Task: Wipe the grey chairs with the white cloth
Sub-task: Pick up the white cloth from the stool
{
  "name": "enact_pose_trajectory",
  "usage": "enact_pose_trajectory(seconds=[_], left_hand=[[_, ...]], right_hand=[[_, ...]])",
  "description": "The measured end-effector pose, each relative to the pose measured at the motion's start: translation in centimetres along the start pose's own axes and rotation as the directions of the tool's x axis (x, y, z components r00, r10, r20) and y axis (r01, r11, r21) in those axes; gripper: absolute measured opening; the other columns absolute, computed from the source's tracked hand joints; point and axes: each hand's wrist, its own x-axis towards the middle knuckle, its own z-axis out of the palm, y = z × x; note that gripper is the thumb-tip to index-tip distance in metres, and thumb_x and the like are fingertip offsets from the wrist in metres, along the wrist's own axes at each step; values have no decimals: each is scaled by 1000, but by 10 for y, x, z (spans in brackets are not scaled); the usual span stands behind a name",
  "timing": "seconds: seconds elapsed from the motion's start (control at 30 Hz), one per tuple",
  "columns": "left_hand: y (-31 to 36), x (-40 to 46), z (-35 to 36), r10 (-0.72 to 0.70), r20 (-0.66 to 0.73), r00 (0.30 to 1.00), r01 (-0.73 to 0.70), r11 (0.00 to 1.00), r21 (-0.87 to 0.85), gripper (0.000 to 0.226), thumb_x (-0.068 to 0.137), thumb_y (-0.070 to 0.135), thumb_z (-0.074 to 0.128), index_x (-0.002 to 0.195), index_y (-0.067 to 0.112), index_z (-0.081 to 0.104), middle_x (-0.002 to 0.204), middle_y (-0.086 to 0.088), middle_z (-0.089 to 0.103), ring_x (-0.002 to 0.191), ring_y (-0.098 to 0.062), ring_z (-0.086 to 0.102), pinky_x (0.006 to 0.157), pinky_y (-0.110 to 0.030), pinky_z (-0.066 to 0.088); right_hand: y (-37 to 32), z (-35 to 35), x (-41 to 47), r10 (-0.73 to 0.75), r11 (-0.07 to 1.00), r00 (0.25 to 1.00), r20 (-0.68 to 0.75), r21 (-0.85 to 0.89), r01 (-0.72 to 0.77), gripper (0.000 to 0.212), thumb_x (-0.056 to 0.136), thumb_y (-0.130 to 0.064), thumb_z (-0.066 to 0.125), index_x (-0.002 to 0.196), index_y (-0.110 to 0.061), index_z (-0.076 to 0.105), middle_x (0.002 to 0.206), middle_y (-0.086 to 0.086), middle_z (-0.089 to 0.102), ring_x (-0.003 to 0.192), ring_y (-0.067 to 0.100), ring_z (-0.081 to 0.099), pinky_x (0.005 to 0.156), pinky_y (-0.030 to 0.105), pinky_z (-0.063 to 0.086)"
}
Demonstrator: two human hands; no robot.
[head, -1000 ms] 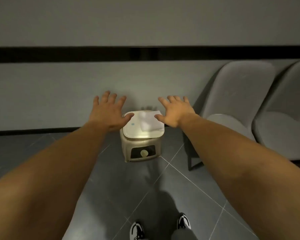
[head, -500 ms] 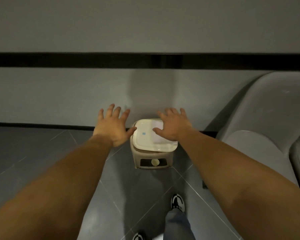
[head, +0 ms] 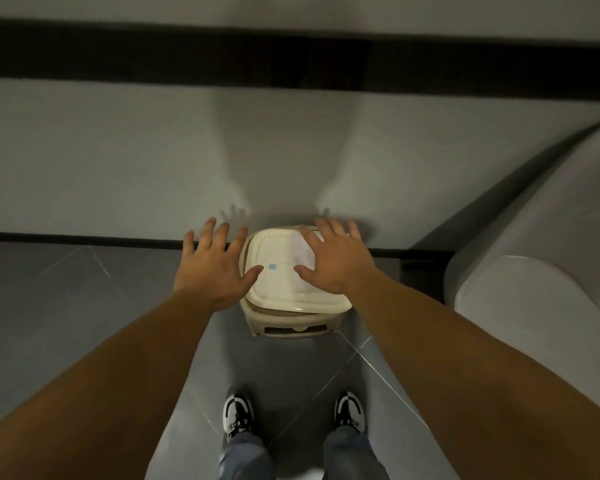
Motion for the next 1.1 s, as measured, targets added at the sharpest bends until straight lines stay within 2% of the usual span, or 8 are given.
enact_pose_trajectory(seconds=[0.2, 0.33, 0.47, 0.63, 0.8, 0.87, 1.0, 1.1], left_hand=[[-2, 50, 106, 58, 41, 997, -58, 998, -4, 86, 87, 79, 7, 156, 27, 1, 165, -9, 9, 151, -33, -6, 120, -58, 3], [-1, 68, 170, 61, 35, 998, -61, 998, 3, 87, 87, 77, 4, 156, 24, 0, 165, -11, 6, 151, -35, -6, 119, -60, 3], [10, 84, 215, 104, 14, 994, -104, 994, 23, 85, 88, 74, -5, 157, 24, -7, 165, -13, -10, 149, -35, -17, 118, -61, 0], [11, 99, 253, 138, -16, 990, -138, 990, 2, 86, 89, 75, -2, 157, 23, -5, 164, -13, -13, 149, -35, -19, 117, -61, -1], [19, 105, 263, 156, -21, 988, -156, 988, -2, 86, 89, 74, 1, 157, 22, -2, 164, -13, -12, 149, -35, -18, 118, -61, -2], [22, 105, 260, 165, -17, 986, -165, 986, 19, 86, 89, 74, 0, 158, 22, -2, 164, -13, -12, 149, -35, -18, 118, -61, -4], [26, 105, 237, 174, -22, 984, -173, 983, 59, 87, 88, 74, -1, 158, 23, 1, 164, -14, -10, 149, -35, -17, 117, -61, -6], [27, 104, 209, 170, -33, 985, -167, 983, 82, 88, 88, 75, -1, 158, 23, 4, 165, -14, -5, 150, -35, -14, 117, -61, -3]], right_hand=[[0, 91, 52, 31, 999, 999, 38, 15, -31, 86, 91, -81, 26, 159, -36, -1, 170, 3, 0, 156, 31, 1, 124, 58, -3], [-4, 158, 73, -7, 1000, 999, 35, 27, 7, 91, 87, -86, 25, 158, -38, -5, 170, 0, -9, 155, 32, -8, 122, 61, -7], [-7, 209, 89, 34, 999, 999, -11, -13, -34, 96, 84, -91, 21, 159, -39, -8, 169, 1, -17, 153, 36, -19, 118, 66, -10], [-5, 236, 104, 66, 997, 994, -87, -31, -69, 91, 87, -88, 19, 160, -39, -4, 169, 2, -16, 153, 38, -16, 117, 68, -7], [-2, 241, 110, 101, 994, 991, -89, -29, -104, 70, 99, -69, 18, 160, -34, 10, 170, 3, 0, 155, 35, 0, 122, 61, 0], [-2, 233, 111, 108, 994, 991, -73, -12, -109, 62, 103, -61, 24, 157, -32, 20, 169, 3, 9, 154, 34, 9, 122, 59, 6], [5, 198, 110, 69, 994, 992, -105, 86, -60, 46, 107, -40, 36, 150, -23, 36, 159, 6, 35, 143, 31, 32, 119, 48, 25], [13, 172, 101, 60, 993, 988, -143, 106, -45, 42, 107, -34, 38, 145, -18, 42, 150, 8, 45, 134, 30, 42, 114, 44, 33]])
